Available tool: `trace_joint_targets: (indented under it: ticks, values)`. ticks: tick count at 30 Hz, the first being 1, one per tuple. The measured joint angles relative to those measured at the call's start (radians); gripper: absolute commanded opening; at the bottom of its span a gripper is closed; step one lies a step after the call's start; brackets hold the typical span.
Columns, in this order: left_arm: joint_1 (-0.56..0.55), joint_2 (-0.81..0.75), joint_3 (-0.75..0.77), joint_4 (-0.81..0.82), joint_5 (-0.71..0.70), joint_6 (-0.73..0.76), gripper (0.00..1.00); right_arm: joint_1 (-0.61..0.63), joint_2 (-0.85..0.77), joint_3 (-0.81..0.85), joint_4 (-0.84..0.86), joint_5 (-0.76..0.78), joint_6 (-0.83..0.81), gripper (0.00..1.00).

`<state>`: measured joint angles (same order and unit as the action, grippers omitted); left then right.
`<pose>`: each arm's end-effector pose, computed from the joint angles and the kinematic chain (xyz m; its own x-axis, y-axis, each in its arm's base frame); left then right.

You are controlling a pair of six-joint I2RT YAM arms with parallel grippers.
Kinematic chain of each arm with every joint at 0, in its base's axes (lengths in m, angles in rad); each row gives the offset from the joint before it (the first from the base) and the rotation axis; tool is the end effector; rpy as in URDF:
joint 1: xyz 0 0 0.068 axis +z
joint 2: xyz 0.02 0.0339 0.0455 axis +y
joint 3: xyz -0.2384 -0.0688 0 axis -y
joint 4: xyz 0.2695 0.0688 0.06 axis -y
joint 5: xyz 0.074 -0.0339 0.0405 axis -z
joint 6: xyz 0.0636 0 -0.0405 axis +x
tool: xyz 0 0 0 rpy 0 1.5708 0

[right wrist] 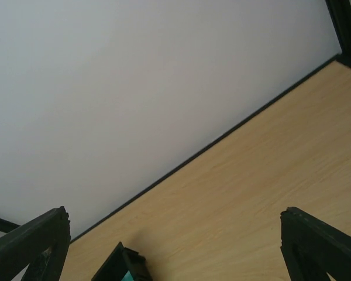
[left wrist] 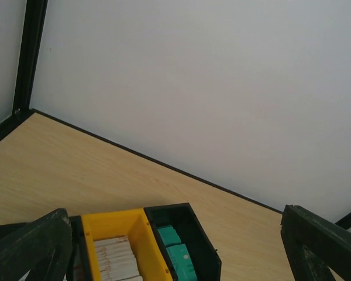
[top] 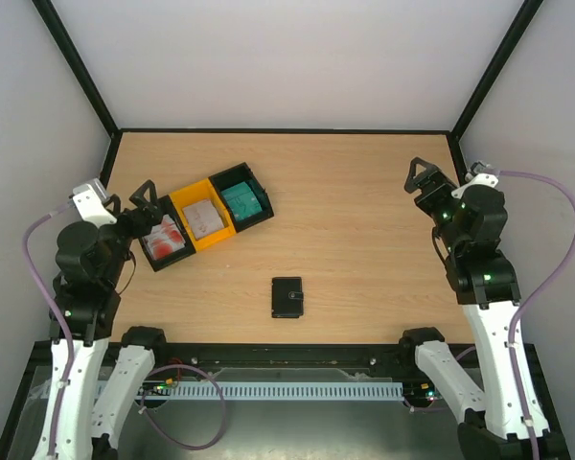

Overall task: Put the credit cards into the card holder
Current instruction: Open the card holder at the center of the board.

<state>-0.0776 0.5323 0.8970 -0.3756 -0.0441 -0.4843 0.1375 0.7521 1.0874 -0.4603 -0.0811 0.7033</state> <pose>0.1822 -0.0114 0.3852 -0.0252 -0.4646 -0.8852 0.0246 0.8849 -0.4651 0.2142 0.0348 0.4046 -0.2340 0.6184 -0.7502 -0.0851 0.7557 0.6494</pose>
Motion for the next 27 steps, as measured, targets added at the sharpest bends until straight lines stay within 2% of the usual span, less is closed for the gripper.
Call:
trace_joint_targets:
  ticks: [13,20,24,27]
  values:
    - [0.078,-0.037,-0.122,0.106,0.204,-0.079,1.0,-0.092,0.025,-0.123,0.1,-0.323,0.033,0.98]
    - [0.082,-0.034,-0.26,0.26,0.447,-0.156,1.0,-0.071,0.068,-0.295,0.232,-0.52,0.045,0.98]
    - [0.041,-0.006,-0.348,0.332,0.535,-0.235,1.0,0.003,0.121,-0.397,0.251,-0.545,0.045,0.98]
    - [-0.076,0.018,-0.422,0.37,0.547,-0.299,1.0,0.077,0.172,-0.444,0.254,-0.543,0.042,0.95]
